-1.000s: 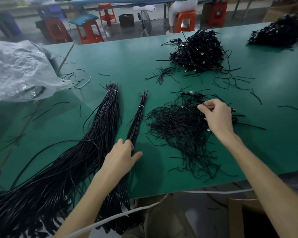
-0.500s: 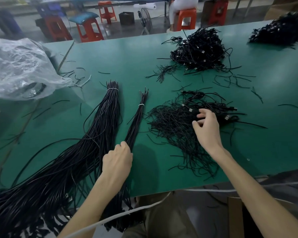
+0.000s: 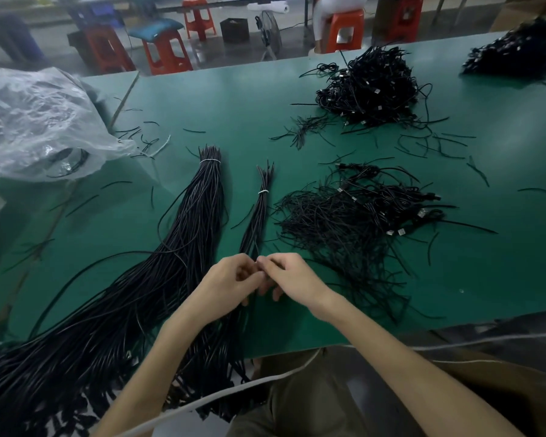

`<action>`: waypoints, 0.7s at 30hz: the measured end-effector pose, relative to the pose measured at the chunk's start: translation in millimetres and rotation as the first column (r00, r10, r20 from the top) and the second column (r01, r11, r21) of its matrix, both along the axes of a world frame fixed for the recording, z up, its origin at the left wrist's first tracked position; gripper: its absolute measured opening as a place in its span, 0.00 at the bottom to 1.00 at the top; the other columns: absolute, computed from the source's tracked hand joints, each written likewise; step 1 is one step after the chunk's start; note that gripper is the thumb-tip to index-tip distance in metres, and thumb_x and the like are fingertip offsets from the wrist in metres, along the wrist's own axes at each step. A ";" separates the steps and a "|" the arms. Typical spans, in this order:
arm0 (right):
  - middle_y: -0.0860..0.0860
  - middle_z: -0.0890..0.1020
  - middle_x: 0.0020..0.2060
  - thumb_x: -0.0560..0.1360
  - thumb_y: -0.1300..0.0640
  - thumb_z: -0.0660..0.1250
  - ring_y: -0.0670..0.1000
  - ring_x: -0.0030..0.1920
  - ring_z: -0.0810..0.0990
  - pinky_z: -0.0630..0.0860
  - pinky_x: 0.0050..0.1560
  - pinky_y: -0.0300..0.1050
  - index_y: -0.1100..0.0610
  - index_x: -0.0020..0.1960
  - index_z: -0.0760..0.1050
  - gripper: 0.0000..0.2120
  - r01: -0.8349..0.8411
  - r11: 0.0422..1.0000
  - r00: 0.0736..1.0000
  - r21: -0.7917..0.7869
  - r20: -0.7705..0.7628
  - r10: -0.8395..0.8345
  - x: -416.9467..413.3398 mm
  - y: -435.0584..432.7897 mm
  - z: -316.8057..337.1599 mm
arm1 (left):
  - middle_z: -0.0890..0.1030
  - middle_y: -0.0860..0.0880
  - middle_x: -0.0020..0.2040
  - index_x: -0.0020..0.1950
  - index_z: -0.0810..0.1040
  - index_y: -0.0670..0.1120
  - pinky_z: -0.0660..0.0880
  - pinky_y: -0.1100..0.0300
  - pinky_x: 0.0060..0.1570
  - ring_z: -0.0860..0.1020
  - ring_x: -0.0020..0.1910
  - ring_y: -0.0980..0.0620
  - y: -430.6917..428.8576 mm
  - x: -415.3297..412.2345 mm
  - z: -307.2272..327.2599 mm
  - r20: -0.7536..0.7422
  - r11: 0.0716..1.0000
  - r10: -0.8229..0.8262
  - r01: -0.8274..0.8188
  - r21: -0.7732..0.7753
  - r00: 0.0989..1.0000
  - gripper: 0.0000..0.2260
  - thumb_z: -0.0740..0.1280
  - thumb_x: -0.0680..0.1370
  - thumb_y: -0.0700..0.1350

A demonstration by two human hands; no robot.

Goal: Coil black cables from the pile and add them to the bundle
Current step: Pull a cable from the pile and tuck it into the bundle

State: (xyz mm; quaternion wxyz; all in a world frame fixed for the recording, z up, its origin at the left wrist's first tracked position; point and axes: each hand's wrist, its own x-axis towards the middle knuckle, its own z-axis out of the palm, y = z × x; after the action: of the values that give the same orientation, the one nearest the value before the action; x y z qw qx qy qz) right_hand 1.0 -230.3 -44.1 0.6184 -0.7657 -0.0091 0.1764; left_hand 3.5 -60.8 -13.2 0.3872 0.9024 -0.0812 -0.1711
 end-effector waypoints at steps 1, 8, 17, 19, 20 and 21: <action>0.54 0.84 0.39 0.85 0.49 0.61 0.54 0.37 0.81 0.76 0.38 0.47 0.62 0.51 0.81 0.17 0.012 1.000 1.000 0.022 -0.023 -0.011 0.3 4.7 0.4 | 0.84 0.51 0.36 0.47 0.79 0.47 0.80 0.52 0.40 0.81 0.32 0.53 1.2 -0.4 0.3 0.010 1.000 -0.025 0.025 -0.010 1.000 0.06 0.70 0.80 0.49; 0.53 0.84 0.37 0.83 0.54 0.66 0.49 0.35 0.79 0.72 0.32 0.42 0.62 0.48 0.82 0.12 0.157 0.986 0.988 0.052 -0.024 -0.156 6.7 3.1 4.5 | 0.78 0.53 0.59 0.62 0.80 0.48 0.73 0.55 0.61 0.75 0.58 0.53 14.8 4.7 -15.3 0.356 0.957 -0.191 0.093 0.273 0.915 0.08 0.67 0.83 0.46; 0.52 0.79 0.33 0.84 0.58 0.63 0.49 0.28 0.74 0.70 0.26 0.41 0.64 0.47 0.80 0.12 0.184 0.906 0.955 0.380 0.148 -0.256 9.4 2.7 73.4 | 0.75 0.49 0.73 0.74 0.74 0.44 0.70 0.50 0.71 0.72 0.72 0.47 9.6 21.8 -52.1 0.481 0.905 -0.244 0.020 0.425 0.842 0.17 0.63 0.85 0.42; 0.52 0.80 0.34 0.84 0.59 0.64 0.49 0.29 0.74 0.70 0.27 0.41 0.63 0.48 0.80 0.11 0.147 0.878 0.950 0.455 0.183 -0.253 12.8 -0.7 94.6 | 0.74 0.49 0.73 0.75 0.74 0.43 0.69 0.49 0.72 0.71 0.73 0.47 12.7 28.8 -53.1 0.486 0.920 -0.173 -0.035 0.390 0.857 0.18 0.62 0.85 0.41; 0.52 0.80 0.34 0.84 0.59 0.64 0.49 0.29 0.74 0.71 0.27 0.40 0.63 0.48 0.79 0.10 0.134 0.857 0.947 0.497 0.191 -0.258 15.8 -2.9 103.7 | 0.74 0.50 0.74 0.75 0.74 0.44 0.69 0.49 0.72 0.70 0.73 0.47 14.2 32.0 -53.3 0.477 0.925 -0.148 -0.050 0.376 0.866 0.17 0.62 0.85 0.42; 0.52 0.80 0.34 0.84 0.59 0.64 0.48 0.28 0.74 0.71 0.27 0.38 0.62 0.48 0.79 0.10 0.132 0.836 0.942 0.532 0.196 -0.273 20.4 -5.4 111.8 | 0.74 0.50 0.74 0.74 0.74 0.44 0.68 0.48 0.72 0.70 0.74 0.47 15.4 34.4 -53.3 0.468 0.929 -0.132 -0.056 0.367 0.874 0.17 0.62 0.85 0.42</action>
State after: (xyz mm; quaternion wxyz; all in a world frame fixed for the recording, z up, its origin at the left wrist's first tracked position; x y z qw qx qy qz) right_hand 21.4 -235.6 67.6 0.8077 -0.5870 -0.0560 -0.0029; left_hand 37.8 -45.3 -66.6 0.1743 0.9708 -0.1600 0.0405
